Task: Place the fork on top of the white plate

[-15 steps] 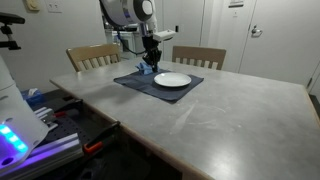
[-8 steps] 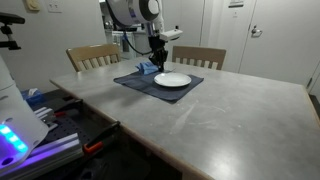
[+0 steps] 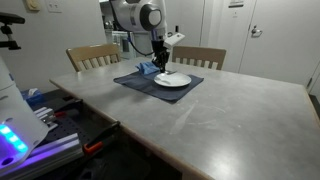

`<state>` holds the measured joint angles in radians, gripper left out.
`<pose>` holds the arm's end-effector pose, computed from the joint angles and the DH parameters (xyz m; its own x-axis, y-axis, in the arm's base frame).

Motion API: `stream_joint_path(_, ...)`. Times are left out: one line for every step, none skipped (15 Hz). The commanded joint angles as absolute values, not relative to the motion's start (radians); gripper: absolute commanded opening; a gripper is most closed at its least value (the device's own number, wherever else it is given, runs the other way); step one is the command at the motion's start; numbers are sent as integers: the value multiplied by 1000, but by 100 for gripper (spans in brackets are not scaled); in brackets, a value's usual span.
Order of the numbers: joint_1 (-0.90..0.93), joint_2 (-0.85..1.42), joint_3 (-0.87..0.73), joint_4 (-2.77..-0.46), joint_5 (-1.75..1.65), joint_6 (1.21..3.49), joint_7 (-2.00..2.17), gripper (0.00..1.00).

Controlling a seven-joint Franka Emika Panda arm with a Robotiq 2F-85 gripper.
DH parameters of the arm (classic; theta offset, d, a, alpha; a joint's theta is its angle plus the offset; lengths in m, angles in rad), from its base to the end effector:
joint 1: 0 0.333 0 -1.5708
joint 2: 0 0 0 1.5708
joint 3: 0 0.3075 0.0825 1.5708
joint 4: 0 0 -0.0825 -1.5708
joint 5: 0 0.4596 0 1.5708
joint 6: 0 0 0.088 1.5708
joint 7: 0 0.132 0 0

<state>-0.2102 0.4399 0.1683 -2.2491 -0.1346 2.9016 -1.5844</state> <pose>0.5959 -0.0099 0.0925 -0.0762 0.9971 0.0085 0.9725 0.0724 0.2213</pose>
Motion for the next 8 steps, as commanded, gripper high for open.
stream_joint_path(-349,518,310,-2199,-43,2954,-1735,2)
stream_joint_path(-370,532,330,-2189,-34,2946,-1758,2)
stream_joint_path(-391,542,349,-2181,-24,2939,-1779,2)
stream_joint_path(-404,549,357,-2175,-23,2932,-1793,2)
stream_joint_path(-411,553,361,-2170,-23,2924,-1803,2)
stream_joint_path(-416,558,360,-2165,-27,2921,-1811,2)
stream_joint_path(-416,561,354,-2160,-32,2916,-1814,2)
stream_joint_path(-414,563,348,-2157,-35,2912,-1817,2)
